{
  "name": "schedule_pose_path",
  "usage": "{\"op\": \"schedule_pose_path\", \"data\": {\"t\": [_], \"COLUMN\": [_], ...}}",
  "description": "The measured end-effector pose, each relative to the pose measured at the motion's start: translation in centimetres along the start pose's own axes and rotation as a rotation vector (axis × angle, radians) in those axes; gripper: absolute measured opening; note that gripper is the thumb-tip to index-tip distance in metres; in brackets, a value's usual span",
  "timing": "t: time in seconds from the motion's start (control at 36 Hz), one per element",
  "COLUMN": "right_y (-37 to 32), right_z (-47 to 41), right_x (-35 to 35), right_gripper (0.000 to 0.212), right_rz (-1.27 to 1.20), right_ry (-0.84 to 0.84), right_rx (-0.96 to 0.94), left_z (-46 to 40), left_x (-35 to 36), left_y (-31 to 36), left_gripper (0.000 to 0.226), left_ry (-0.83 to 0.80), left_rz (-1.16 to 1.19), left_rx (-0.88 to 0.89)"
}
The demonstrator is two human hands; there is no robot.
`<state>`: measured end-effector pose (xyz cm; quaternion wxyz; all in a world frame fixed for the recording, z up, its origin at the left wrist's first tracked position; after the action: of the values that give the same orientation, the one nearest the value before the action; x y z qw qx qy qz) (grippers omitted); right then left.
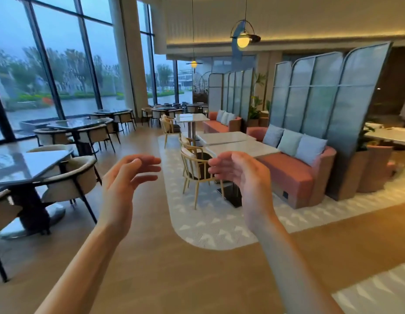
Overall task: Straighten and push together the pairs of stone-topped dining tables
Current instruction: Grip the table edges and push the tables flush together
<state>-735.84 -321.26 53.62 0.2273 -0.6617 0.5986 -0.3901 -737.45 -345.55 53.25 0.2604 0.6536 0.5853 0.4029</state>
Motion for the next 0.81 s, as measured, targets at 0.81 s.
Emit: {"op": "schedule_pose_path", "data": {"t": [0.81], "right_y": [45.3], "right_z": [-56.1], "right_x": [-22.3], "right_gripper": [0.032], "right_rz": [0.217], "right_ry": [0.305], "right_rx": [0.004], "left_z": [-58.2], "left_x": [19.9], "left_y": [-55.1], "left_gripper": [0.029], "left_ry": [-0.211], "left_rz": [0.054], "left_rx": [-0.205]}}
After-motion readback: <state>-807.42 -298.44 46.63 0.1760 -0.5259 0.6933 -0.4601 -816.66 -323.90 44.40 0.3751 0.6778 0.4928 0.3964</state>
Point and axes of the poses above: each hand's wrist, its own z-axis away from the middle knuckle, its own x-axis out of the palm, y = z × x, the point moved 9 cm from there along -z, towards the middle knuckle, and after that the axes turned 4 degrees about -x, right-handed, at the moved point
